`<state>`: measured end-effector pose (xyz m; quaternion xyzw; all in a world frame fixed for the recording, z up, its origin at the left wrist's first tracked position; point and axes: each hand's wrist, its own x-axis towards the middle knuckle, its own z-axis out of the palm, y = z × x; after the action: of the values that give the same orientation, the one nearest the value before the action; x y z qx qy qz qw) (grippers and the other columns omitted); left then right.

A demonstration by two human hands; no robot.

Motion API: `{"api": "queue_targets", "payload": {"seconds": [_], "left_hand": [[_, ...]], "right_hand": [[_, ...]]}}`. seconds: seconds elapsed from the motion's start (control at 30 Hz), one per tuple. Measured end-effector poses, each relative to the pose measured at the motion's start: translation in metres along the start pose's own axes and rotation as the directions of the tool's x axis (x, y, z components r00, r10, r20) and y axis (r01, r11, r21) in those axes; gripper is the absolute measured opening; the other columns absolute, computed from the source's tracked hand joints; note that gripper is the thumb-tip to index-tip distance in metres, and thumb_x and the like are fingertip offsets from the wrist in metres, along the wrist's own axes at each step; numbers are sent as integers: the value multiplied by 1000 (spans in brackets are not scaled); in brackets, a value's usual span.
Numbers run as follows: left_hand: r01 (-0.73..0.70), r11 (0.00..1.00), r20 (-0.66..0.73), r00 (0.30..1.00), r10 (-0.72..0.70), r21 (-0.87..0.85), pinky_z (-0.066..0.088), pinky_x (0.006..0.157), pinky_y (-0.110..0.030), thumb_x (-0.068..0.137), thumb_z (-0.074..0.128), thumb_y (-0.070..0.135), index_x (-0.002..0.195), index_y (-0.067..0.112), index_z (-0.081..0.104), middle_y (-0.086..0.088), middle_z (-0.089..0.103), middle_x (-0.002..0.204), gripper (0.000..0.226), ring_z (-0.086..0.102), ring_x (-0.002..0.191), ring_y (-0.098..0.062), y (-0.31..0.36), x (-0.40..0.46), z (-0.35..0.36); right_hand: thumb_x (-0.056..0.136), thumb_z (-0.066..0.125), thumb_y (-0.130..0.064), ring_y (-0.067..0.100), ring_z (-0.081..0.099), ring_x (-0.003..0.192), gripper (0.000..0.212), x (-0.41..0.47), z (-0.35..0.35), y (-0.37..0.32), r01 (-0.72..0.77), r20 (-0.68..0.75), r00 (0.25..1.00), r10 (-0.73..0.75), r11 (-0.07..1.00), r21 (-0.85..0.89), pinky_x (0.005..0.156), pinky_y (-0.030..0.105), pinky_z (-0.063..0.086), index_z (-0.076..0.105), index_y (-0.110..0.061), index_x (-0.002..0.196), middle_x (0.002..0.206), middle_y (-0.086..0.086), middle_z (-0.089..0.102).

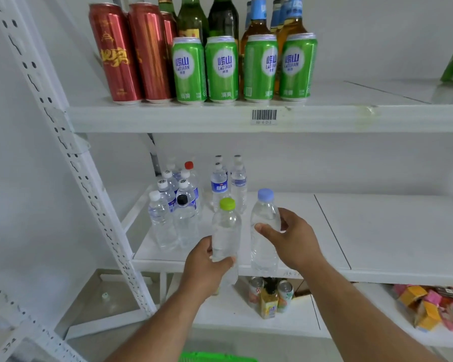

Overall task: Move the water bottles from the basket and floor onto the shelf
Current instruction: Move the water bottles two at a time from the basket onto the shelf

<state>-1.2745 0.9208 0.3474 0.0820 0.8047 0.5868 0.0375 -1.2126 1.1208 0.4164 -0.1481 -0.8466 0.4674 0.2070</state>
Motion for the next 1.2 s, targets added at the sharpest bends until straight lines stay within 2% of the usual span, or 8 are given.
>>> {"api": "queue_targets", "payload": {"seconds": [0.17, 0.3, 0.4, 0.53, 0.73, 0.9, 1.0, 1.2], "left_hand": [[-6, 1000, 3, 1000, 6, 1, 49, 74, -17, 66, 85, 27, 94, 42, 61, 20, 71, 91, 40, 62, 85, 10, -15, 40, 0], [16, 1000, -7, 1000, -16, 21, 50, 77, -22, 68, 84, 27, 99, 40, 60, 16, 68, 95, 41, 62, 93, 1, -25, 62, 1], [33, 999, 1, 999, -33, 37, 51, 80, -25, 70, 83, 29, 108, 35, 61, 14, 67, 98, 44, 62, 96, -4, -30, 83, 4], [55, 998, -19, 998, -55, 40, 54, 84, -31, 70, 82, 31, 109, 31, 62, 13, 69, 98, 44, 64, 96, -8, -34, 112, 15], [90, 995, -69, 994, -87, 49, 54, 80, -27, 66, 80, 36, 103, 35, 62, 15, 69, 95, 41, 65, 94, -5, -40, 154, 32], [110, 994, -105, 989, -107, 20, 53, 87, -31, 67, 81, 31, 105, 33, 62, 14, 70, 98, 43, 65, 97, -8, -47, 190, 44], [119, 993, -128, 985, -117, 4, 53, 85, -29, 69, 81, 28, 106, 32, 62, 13, 70, 98, 42, 66, 95, -8, -51, 208, 51], [111, 993, -157, 981, -115, -29, 53, 84, -28, 70, 81, 21, 110, 29, 60, 10, 69, 101, 47, 66, 95, -9, -57, 232, 65]], "right_hand": [[78, 73, -54, -12, 56, 72, 27, 29, 26, 3, -37, -4, 999, 37, 997, -60, 57, 18, 37, 64, -36, 97, 75, -23, 64], [80, 72, -53, -17, 52, 65, 23, 51, 38, 5, -60, 9, 998, 61, 994, -96, 53, 17, 33, 60, -36, 90, 67, -40, 55], [80, 72, -53, -15, 54, 64, 25, 71, 49, 10, -67, 8, 998, 69, 993, -100, 54, 16, 34, 62, -36, 93, 66, -26, 60], [79, 72, -54, -5, 58, 67, 27, 103, 62, 22, -70, 34, 997, 73, 992, -102, 57, 19, 38, 64, -35, 97, 76, -19, 65], [78, 74, -52, -1, 57, 65, 25, 153, 87, 42, -76, 58, 995, 80, 995, -60, 57, 20, 38, 63, -34, 92, 73, -19, 64], [78, 73, -51, -10, 57, 71, 27, 189, 105, 54, -121, 68, 990, 123, 992, -43, 56, 15, 36, 62, -38, 98, 74, -26, 62], [78, 74, -49, -17, 54, 75, 26, 204, 114, 61, -129, 76, 988, 132, 991, -36, 55, 11, 33, 59, -39, 98, 72, -32, 60], [80, 74, -43, -5, 59, 81, 27, 214, 131, 78, -153, 101, 983, 153, 988, -11, 61, 13, 40, 56, -41, 100, 86, -25, 63]]}}
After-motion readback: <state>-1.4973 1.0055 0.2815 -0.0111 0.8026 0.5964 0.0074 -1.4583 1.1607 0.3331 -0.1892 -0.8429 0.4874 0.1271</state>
